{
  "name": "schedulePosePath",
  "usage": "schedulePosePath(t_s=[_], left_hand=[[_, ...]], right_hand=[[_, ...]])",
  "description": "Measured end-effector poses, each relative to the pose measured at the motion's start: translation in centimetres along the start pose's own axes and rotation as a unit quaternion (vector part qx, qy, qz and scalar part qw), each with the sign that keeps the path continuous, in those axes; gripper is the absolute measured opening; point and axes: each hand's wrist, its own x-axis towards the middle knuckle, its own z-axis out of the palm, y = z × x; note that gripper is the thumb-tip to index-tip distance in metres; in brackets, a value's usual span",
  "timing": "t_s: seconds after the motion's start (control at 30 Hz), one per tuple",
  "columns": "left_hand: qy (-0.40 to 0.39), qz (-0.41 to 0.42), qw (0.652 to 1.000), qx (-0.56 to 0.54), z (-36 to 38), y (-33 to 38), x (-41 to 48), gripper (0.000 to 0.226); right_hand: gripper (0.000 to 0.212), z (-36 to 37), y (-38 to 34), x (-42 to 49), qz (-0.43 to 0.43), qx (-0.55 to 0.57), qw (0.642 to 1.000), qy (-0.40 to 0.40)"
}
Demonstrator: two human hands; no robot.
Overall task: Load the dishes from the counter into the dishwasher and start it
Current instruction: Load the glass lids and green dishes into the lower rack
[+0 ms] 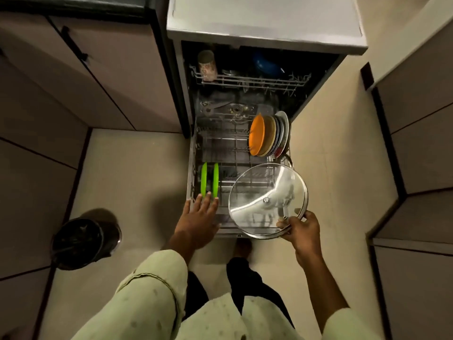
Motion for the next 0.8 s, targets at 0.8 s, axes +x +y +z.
schedulePosePath(t_s=[0.8], left_hand=[[-0.162,0.033,0.986,0.037,17.4,7.9,29.9,0.096]], right_hand=[[0.024,6.0,7.5,29.6,-0.165,-0.371,0.903,0.140]])
